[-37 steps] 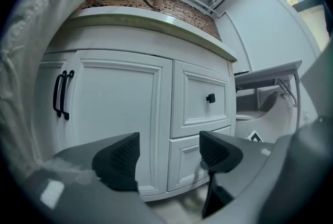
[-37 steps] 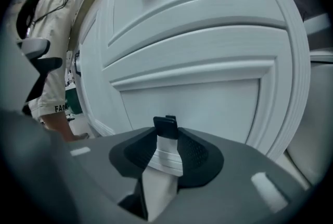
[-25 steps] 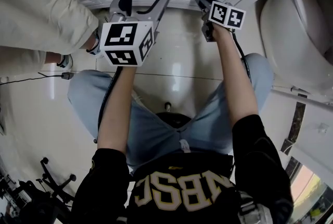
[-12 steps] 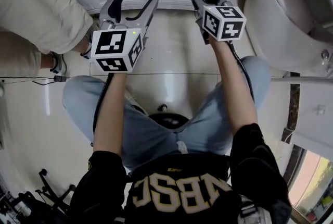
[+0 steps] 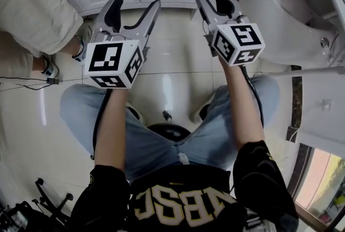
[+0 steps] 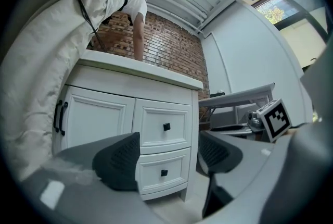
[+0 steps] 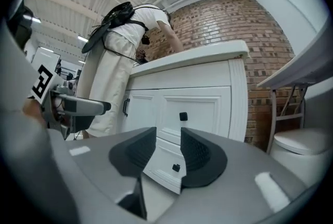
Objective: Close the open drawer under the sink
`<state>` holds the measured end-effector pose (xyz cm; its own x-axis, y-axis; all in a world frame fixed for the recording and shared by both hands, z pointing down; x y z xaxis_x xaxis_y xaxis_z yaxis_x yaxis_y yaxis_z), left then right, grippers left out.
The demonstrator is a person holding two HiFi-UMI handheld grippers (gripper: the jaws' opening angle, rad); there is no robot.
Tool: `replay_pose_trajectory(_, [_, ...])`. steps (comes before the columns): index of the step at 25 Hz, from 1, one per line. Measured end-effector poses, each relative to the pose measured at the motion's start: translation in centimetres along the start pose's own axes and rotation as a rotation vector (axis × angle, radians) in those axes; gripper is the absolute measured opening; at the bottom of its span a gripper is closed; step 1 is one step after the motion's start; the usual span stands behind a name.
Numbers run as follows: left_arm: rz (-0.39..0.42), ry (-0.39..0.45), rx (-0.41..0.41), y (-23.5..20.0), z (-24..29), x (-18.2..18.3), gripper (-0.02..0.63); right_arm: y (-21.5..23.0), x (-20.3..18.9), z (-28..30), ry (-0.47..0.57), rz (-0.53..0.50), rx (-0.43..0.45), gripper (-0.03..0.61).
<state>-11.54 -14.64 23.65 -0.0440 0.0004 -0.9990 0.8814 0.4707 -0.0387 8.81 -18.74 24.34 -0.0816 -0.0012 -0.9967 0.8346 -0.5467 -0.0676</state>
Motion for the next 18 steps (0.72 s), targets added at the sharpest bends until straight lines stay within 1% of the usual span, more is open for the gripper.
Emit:
replay_pose_trajectory(2, [0.025, -0.011, -0.018, 1.5, 0.2, -0.2, 0.36, 0.5, -0.9, -2.2, 0.012, 0.035, -0.043, 0.185])
replay_pose_trajectory(4, [0.051, -0.028, -0.028, 2.6, 0.4, -0.5, 0.36, 1.3, -1.9, -4.3, 0.009, 0.081, -0.09, 0.211])
replay_pose_trajectory(6, [0.078, -0.039, -0.026, 3.2, 0.3, -0.7, 0.36, 2.0, -2.6, -5.8, -0.012, 0.093, -0.13, 0.237])
replay_pose_trajectory(9, [0.085, -0.042, -0.015, 3.6, -0.2, -0.8, 0.36, 1.8, -3.0, -7.0, -0.023, 0.098, -0.141, 0.296])
replay_pose_trajectory(11, [0.074, -0.041, -0.021, 4.2, -0.4, -1.0, 0.36, 1.4, -2.7, -7.5, -0.012, 0.086, -0.127, 0.314])
replay_pose_trajectory(14, [0.101, -0.045, -0.037, 5.2, -0.6, -1.2, 0.36, 0.6, -2.0, -8.0, 0.007, 0.034, -0.113, 0.327])
replay_pose_trajectory(16, [0.115, -0.048, -0.035, 5.3, -0.7, -1.3, 0.36, 0.2, -1.6, -8.2, 0.018, -0.006, -0.111, 0.332])
replay_pose_trajectory(18, [0.109, -0.051, -0.025, 5.0, -0.8, -1.5, 0.36, 0.1, -1.4, -8.1, 0.023, -0.03, -0.118, 0.338])
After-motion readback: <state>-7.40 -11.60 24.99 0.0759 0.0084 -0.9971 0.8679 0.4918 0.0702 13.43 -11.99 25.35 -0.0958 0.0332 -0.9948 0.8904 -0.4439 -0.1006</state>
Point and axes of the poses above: the fingertips, and each gripper's own axes: z forward along the fingers, y to its right, x out of its top, the point moved 6 cm from there along -z, backward along the fingers, and after that the axes turned 1 degree about -x, right-handed, at the moved point
